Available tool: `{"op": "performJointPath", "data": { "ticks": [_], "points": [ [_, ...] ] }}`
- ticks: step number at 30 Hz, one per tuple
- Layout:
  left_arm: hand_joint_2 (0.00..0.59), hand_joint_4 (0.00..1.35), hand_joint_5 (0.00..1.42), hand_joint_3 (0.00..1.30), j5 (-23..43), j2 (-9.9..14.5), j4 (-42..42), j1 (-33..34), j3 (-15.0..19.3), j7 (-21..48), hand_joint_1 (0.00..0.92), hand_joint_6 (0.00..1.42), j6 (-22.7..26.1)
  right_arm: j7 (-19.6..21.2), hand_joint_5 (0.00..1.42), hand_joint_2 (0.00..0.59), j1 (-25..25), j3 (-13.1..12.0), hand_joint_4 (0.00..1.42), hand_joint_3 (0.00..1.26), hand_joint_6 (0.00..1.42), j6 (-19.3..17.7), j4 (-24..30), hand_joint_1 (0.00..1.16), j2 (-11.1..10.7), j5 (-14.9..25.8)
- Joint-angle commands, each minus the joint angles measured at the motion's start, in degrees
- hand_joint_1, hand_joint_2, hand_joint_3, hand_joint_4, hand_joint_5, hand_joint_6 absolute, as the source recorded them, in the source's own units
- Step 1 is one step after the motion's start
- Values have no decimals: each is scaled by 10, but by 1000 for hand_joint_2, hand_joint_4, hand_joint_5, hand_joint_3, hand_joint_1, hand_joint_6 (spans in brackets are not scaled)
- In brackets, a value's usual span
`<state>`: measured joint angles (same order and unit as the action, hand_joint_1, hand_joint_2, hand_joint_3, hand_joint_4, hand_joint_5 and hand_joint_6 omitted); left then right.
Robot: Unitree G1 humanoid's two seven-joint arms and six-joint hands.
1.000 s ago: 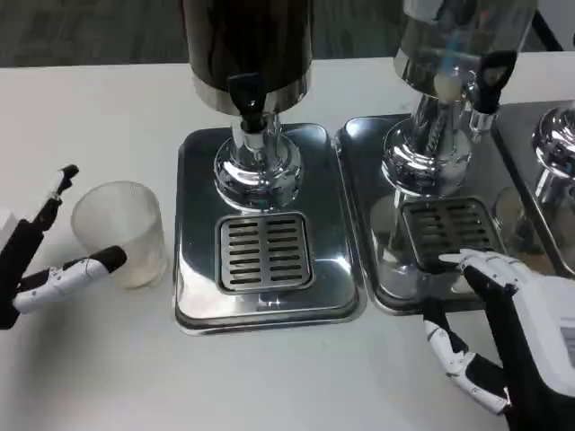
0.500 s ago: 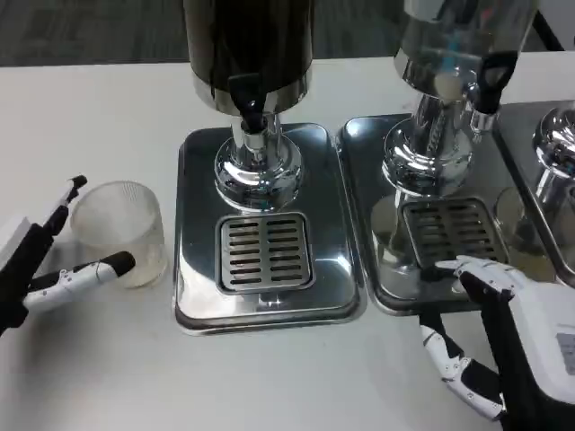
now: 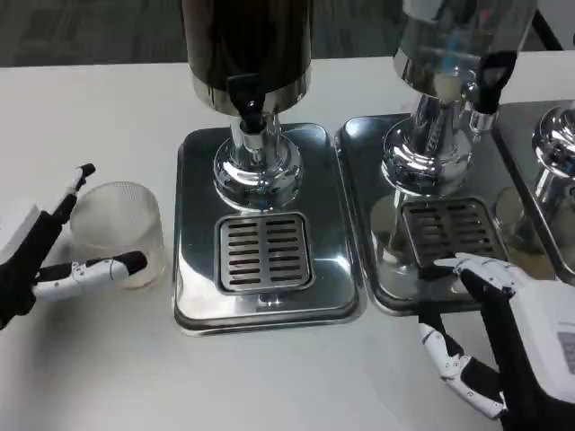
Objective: Grasp the cup under the faucet to collect the drink, then remove the cup.
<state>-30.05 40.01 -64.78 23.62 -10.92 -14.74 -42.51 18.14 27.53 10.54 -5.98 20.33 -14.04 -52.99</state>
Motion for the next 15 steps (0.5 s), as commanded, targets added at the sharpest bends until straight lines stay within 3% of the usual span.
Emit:
{"op": "performJointPath", "data": {
  "ticks": [1,8,15],
  "points": [
    [3,1,247,0,-7,-2,-9,17,-12,-14,152,314,3,0,298,443,8,-3,318,455,420,5,9,431,-2,2],
    [1,28,289,0,-8,-11,-24,25,-25,-34,156,360,-3,-5,300,443,6,-6,320,455,422,6,9,431,-2,8],
    [26,100,468,0,-8,-19,-37,32,-36,-38,176,699,-15,-7,303,443,4,-6,322,459,423,7,8,431,-2,11]
  ]
}}
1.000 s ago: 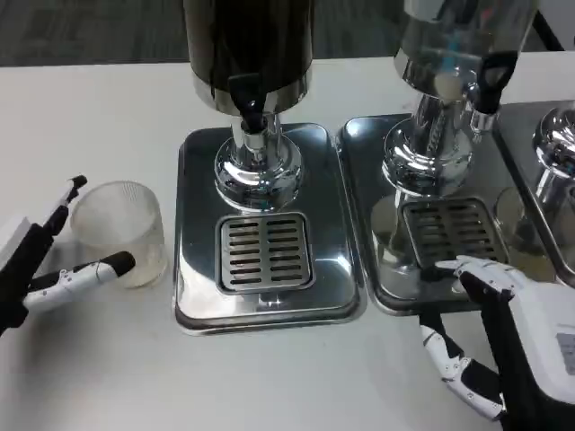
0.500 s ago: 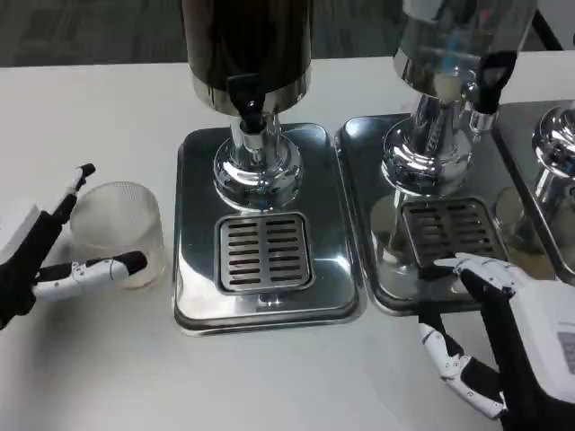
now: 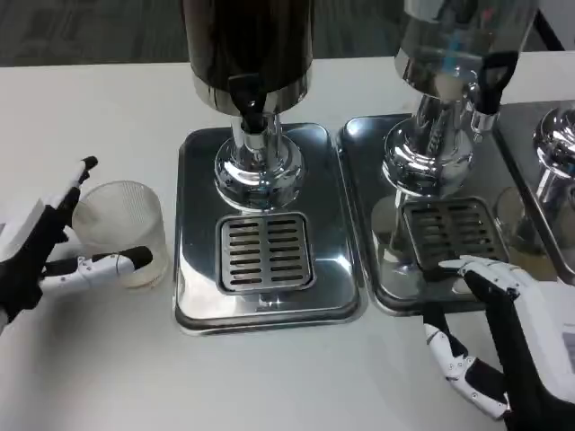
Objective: Grasp the cup under the faucet to collect the drink, then remove the cup.
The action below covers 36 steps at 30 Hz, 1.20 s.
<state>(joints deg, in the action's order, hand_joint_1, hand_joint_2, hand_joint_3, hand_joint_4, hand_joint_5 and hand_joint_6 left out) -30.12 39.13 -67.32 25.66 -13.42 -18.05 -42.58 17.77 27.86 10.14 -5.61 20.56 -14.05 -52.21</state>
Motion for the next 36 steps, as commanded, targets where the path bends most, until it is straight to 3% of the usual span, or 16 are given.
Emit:
{"op": "performJointPath", "data": {
  "ticks": [1,7,17,26,36],
  "points": [
    [35,112,483,0,-7,-11,-13,12,-13,-5,184,729,-17,-4,303,443,0,-2,322,459,423,4,6,431,-2,4],
    [58,193,589,67,-10,-18,-24,15,-24,-12,203,877,-29,-8,303,443,0,-3,323,460,423,6,6,431,-2,5],
    [87,221,617,129,-7,-27,-31,16,-30,-28,180,995,-27,-16,303,443,-1,-10,323,458,417,7,8,431,-3,14],
    [164,446,852,412,-15,-31,-34,9,-40,-75,179,1239,-37,-22,303,443,-2,-13,324,456,405,5,8,431,-4,21],
    [181,559,966,522,-18,-25,-35,-12,-32,-115,199,1332,-52,-27,303,443,-4,-14,332,451,402,5,8,431,-6,27]
  ]
}}
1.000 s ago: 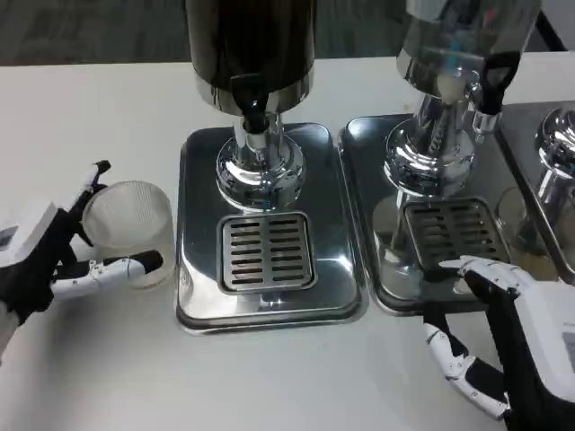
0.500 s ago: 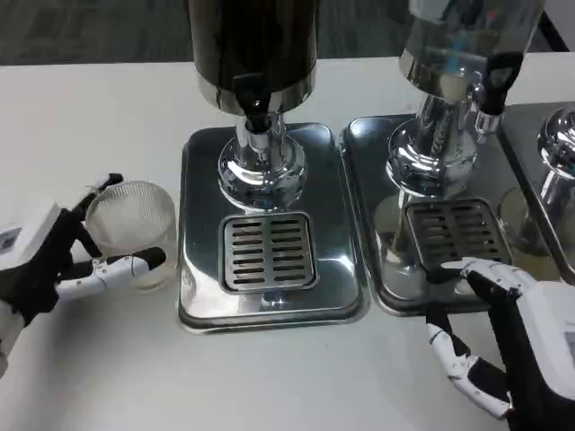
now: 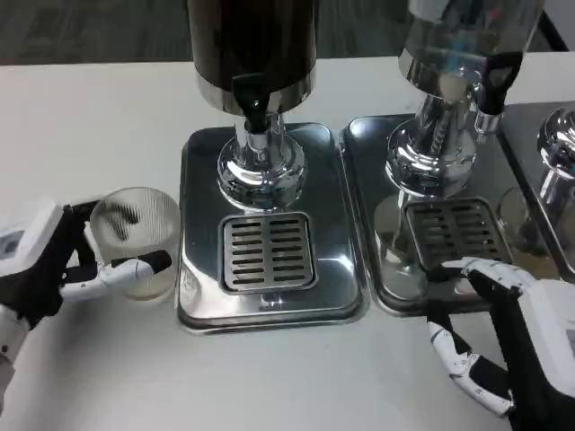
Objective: Grasp the cup under the faucet to collect the drink, then remove the cup.
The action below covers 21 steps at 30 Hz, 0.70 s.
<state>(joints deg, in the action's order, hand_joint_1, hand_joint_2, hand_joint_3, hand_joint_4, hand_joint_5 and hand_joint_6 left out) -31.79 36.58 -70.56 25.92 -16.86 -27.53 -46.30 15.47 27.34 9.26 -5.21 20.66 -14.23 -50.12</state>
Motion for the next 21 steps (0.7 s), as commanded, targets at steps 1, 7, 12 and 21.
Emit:
{"op": "performJointPath", "data": {
  "ticks": [1,7,12,21],
  "points": [
    [181,569,966,524,-1,1,-2,-16,2,-23,199,1334,-16,-4,303,443,1,-5,332,450,402,1,7,431,-4,7],
    [182,568,960,525,9,10,-1,-36,17,-40,200,1324,-26,-5,303,443,3,-6,332,448,401,0,7,431,-5,11],
    [183,571,957,529,12,17,1,-53,33,-53,200,1311,-33,-10,303,443,-2,-8,332,448,399,-4,4,431,-8,17],
    [185,580,956,531,19,19,11,-66,52,-72,211,1307,-53,-15,305,443,-5,-9,332,447,389,-4,6,431,-15,24]
  ]
}}
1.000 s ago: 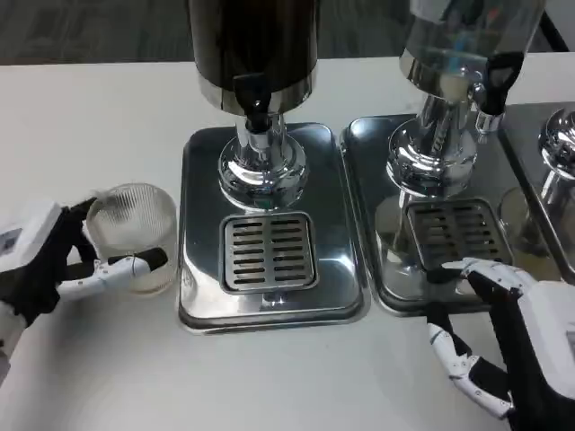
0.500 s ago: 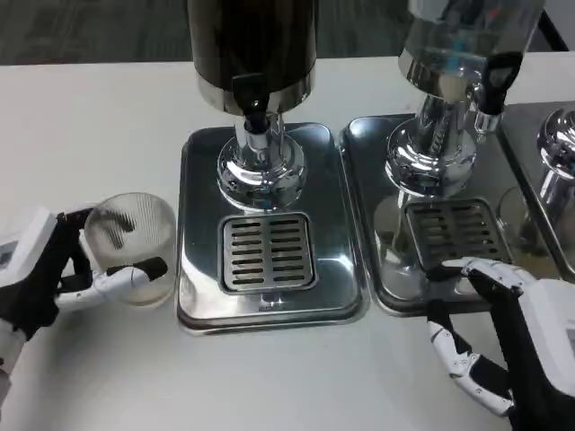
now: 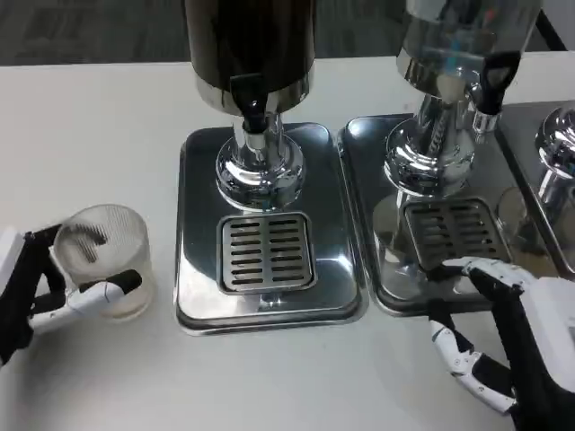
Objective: Grasp the cup under the faucet to collect the drink, then remove the cup.
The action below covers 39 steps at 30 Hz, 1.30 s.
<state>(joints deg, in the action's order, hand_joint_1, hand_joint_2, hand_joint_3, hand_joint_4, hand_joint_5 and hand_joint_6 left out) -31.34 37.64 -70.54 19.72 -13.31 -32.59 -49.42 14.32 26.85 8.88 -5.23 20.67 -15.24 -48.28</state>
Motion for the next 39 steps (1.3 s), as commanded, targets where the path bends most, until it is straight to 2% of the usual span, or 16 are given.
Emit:
{"op": "performJointPath", "data": {
  "ticks": [1,10,16,27,39],
  "points": [
    [185,580,956,531,15,9,14,-4,20,-23,212,1307,-27,-3,307,443,0,-5,332,447,387,-3,7,431,-5,6],
    [186,581,956,533,14,4,27,12,36,-17,218,1307,-48,-2,313,443,5,-4,332,447,381,-2,14,431,-6,7],
    [182,581,956,538,12,-11,27,38,33,4,216,1307,-49,0,313,443,11,-3,332,447,381,0,19,431,-2,5],
    [185,581,956,539,-1,-52,29,78,10,33,205,1307,-48,6,314,443,24,0,332,447,369,1,29,431,12,-3],
    [185,581,956,539,-6,-78,18,110,-13,63,201,1305,-27,11,314,443,28,3,332,447,359,2,32,431,24,-10]
  ]
}}
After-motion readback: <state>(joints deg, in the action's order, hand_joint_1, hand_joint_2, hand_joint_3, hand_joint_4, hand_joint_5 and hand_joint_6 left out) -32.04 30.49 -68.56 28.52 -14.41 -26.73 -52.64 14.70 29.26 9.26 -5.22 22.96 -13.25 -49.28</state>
